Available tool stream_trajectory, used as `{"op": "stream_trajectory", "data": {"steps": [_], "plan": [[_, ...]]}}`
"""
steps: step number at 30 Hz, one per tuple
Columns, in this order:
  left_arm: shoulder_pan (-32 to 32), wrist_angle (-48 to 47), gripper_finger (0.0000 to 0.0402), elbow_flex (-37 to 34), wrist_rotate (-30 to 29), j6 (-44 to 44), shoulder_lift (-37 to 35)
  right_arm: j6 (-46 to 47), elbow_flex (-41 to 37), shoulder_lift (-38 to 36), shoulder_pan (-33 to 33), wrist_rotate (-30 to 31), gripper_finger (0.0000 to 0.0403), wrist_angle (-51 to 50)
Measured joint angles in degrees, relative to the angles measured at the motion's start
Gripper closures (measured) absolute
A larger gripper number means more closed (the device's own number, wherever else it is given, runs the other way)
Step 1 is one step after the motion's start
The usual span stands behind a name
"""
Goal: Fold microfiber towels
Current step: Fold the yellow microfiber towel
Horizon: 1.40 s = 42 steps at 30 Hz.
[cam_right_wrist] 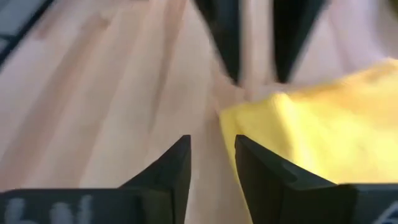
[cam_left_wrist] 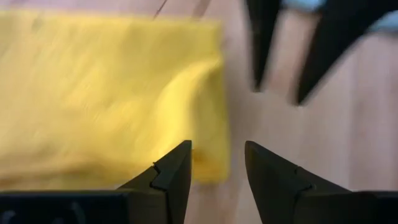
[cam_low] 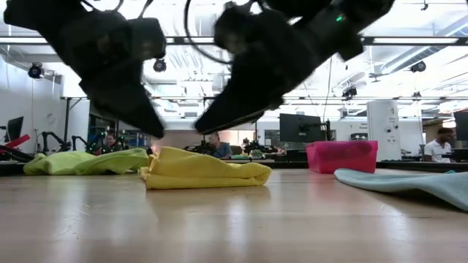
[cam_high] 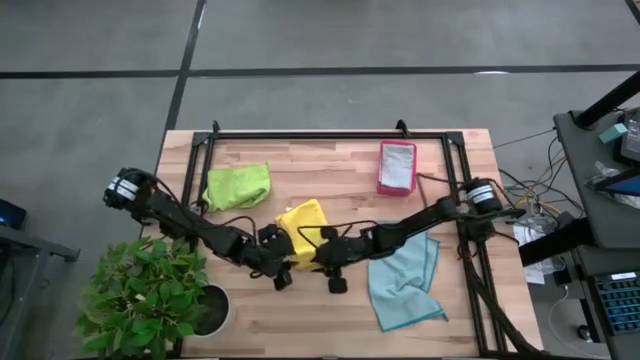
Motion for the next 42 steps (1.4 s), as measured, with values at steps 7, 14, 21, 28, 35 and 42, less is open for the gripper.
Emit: {"op": "stream_trajectory", "data": {"steps": [7, 14, 21, 28, 35, 42], "plan": [[-0.11, 7.76, 0.0268, 0.0, -1.18, 1.6, 3.25, -0.42, -8.92, -8.91, -0.18, 5.77, 0.0293, -4.65], [-1.17, 5.09, 0.0268, -0.05, 2.26, -1.92, 3.37, 1.1, -16.84, -12.5, -0.4, 9.19, 0.0294, -2.7], [-1.16, 3.13, 0.0268, -0.12, 3.45, -4.76, 4.27, 1.04, -19.82, -10.5, -0.43, 10.22, 0.0294, 6.72], [-1.09, 4.17, 0.0268, -0.12, 2.25, -4.93, 5.56, 0.43, -19.8, -8.13, -0.43, 10.22, 0.0294, 8.82], [-1.09, 4.34, 0.0268, -0.12, 1.08, -4.98, 6.49, 0.44, -19.8, -7.49, -0.43, 10.64, 0.0294, 9.67], [-1.09, 4.3, 0.0268, -0.12, 0.16, -5.06, 6.51, 0.43, -19.8, -6.28, -0.44, 10.64, 0.0294, 9.65]]}}
